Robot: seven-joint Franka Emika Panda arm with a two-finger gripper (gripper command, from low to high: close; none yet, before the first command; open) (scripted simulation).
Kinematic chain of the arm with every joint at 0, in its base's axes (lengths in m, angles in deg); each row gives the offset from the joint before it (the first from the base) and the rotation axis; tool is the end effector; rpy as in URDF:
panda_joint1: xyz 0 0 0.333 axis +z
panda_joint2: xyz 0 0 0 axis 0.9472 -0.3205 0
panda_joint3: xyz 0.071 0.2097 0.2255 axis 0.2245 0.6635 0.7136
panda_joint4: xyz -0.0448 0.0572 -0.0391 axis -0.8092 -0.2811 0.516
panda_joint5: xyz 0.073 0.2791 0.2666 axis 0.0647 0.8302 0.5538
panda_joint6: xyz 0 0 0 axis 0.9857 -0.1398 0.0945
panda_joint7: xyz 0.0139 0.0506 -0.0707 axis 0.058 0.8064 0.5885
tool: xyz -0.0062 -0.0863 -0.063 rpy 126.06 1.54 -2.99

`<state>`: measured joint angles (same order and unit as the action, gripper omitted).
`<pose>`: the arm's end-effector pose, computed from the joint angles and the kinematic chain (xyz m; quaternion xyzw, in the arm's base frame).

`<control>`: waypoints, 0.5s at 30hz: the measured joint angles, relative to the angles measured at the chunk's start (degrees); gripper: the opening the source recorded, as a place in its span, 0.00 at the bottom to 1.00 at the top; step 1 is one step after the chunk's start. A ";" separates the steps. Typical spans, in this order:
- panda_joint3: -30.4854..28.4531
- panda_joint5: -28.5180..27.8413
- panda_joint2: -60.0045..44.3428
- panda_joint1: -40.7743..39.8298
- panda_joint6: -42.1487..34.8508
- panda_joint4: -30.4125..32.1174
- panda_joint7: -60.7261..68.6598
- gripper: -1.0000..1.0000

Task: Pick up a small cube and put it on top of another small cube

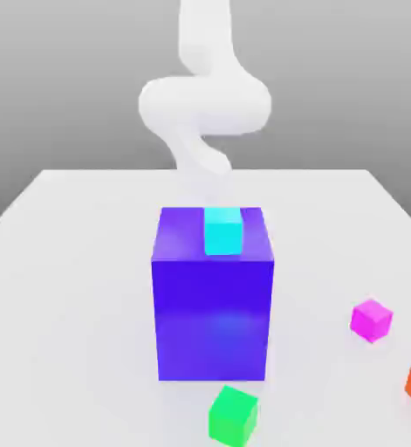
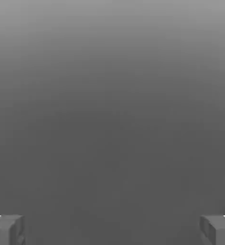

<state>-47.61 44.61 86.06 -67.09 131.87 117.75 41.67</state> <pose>0.3752 0.0262 0.6705 -0.8889 0.2853 -0.3328 0.1331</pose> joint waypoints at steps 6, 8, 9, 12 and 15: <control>0.00 0.16 -10.39 9.74 6.26 5.20 15.49 0.50; 0.13 0.28 -13.76 12.77 8.28 6.89 20.57 0.50; 0.32 0.42 -15.45 14.16 9.30 7.73 23.15 0.50; 0.88 0.80 -20.50 18.36 12.32 10.26 30.90 0.50; 1.66 1.13 -25.55 22.38 15.36 12.78 38.60 0.50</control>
<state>-45.95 45.74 60.51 -44.71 147.23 130.53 80.27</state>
